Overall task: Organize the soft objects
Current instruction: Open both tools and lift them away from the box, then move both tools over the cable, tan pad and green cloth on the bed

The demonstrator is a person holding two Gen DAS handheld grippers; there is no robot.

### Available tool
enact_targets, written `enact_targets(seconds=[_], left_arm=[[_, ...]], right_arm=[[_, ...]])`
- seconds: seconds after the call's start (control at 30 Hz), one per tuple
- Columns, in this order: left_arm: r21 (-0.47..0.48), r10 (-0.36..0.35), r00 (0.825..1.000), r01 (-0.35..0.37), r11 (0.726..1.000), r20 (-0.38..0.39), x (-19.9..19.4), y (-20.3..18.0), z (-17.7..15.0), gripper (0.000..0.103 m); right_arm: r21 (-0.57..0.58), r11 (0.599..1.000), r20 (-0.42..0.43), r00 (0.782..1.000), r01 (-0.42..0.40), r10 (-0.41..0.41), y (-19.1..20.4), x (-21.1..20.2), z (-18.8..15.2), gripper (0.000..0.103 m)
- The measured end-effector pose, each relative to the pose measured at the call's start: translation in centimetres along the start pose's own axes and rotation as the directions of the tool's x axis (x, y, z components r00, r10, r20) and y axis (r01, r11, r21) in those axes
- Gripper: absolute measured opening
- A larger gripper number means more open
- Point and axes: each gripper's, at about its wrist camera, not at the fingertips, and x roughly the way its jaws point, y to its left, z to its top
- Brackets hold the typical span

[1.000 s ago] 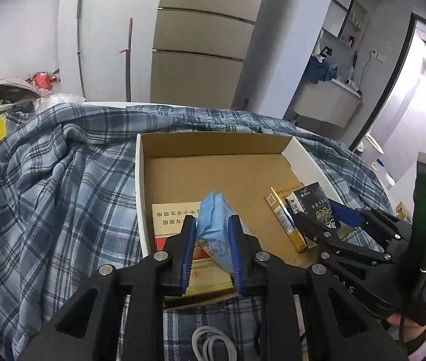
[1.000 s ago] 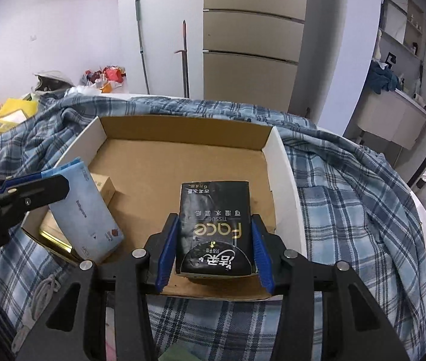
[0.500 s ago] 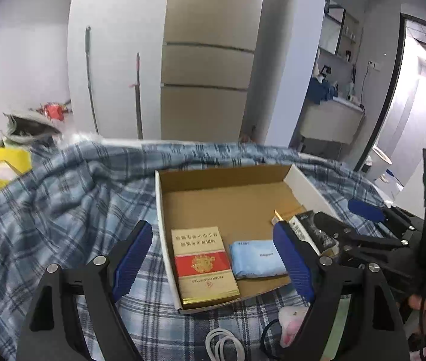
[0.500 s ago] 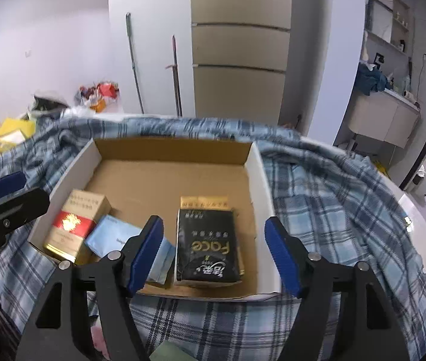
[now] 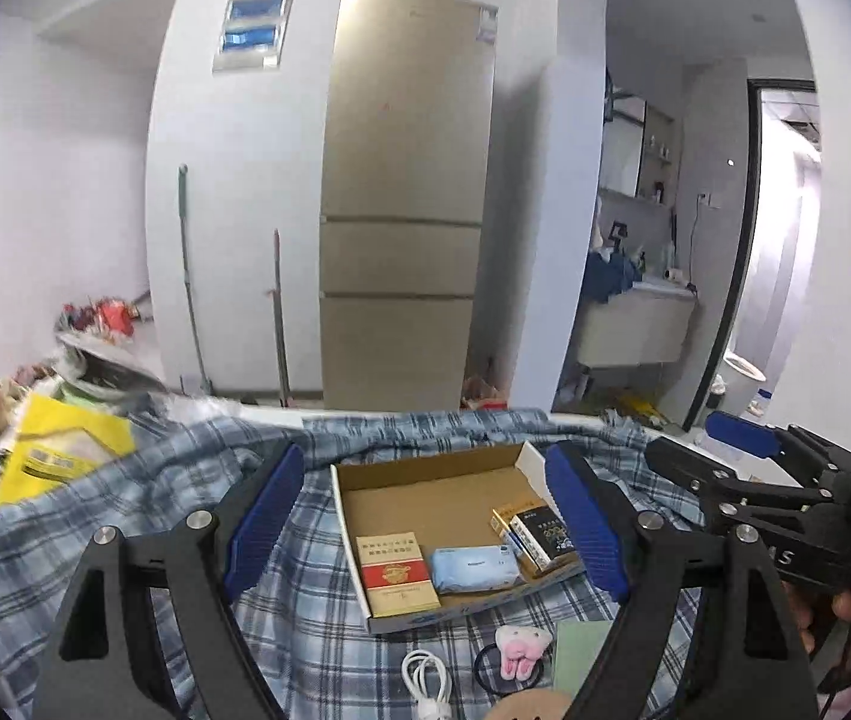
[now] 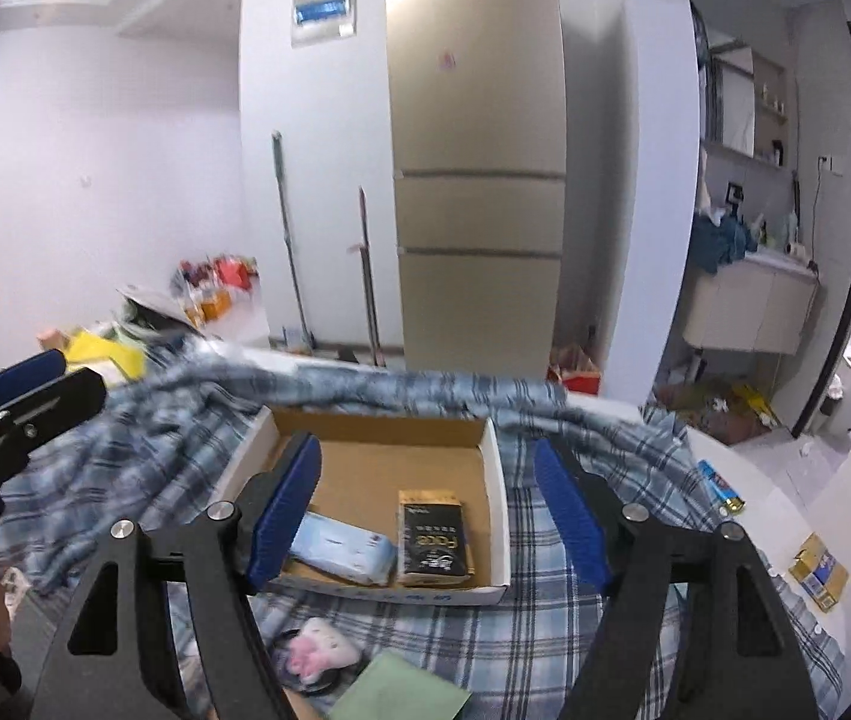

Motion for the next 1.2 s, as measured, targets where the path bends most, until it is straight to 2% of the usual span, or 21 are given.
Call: enact_targets(seconds=[0.17,0.27,0.4,0.53,0.7,0.83,0.97,1.07,1.2], left_arm=[[0.053,-0.008,0.999,0.006,0.999,0.045,-3.4,-1.1,-0.8,0.092],[0.065,0.004,0.998,-0.008,0.998,0.060,-4.6,-1.7,-2.1,0.103],[0.067,0.010,0.997,-0.015,0.998,0.072,-5.1,-1.8,-4.2,0.103],[0.071,-0.005,0.999,0.002,0.997,0.049,-4.5,-1.7,-6.2,0.103],[0.068,-0.007,1.000,0.008,0.998,-0.019,-3.5,-0.9,-9.1,0.103],[0.058,0.002,0.999,0.000,0.998,-0.034,-2.6,0.0,-10.6,0.103],[0.050,0.009,0.999,-0.007,0.999,-0.040,-1.8,0.7,-12.1,0.103],[0.057,0.008,0.997,-0.003,0.998,-0.083,-0.8,0.8,-12.9,0.103],[0.036,-0.009,0.996,0.012,0.999,-0.089,-0.7,1.3,-13.0,0.103]], right_arm=[[0.014,1.000,0.069,0.998,-0.010,0.009,0.8,-4.0,-1.2,0.073],[0.045,0.999,0.076,0.997,-0.015,0.011,0.7,-5.1,-2.4,0.073],[0.047,0.999,0.091,0.996,0.011,-0.015,0.7,-5.7,-3.8,0.073],[0.045,0.999,0.048,0.999,-0.008,0.006,1.0,-4.9,-5.3,0.073],[0.046,0.999,-0.001,1.000,-0.018,0.018,1.2,-3.5,-7.6,0.073],[0.031,0.999,-0.053,0.999,-0.014,0.015,1.3,-1.7,-9.6,0.073],[0.021,1.000,-0.113,0.993,-0.015,0.017,1.5,-0.2,-10.8,0.073],[-0.001,1.000,-0.137,0.991,-0.008,0.007,1.7,0.4,-11.4,0.073],[0.001,1.000,-0.204,0.979,-0.023,0.023,1.8,1.7,-12.0,0.073]])
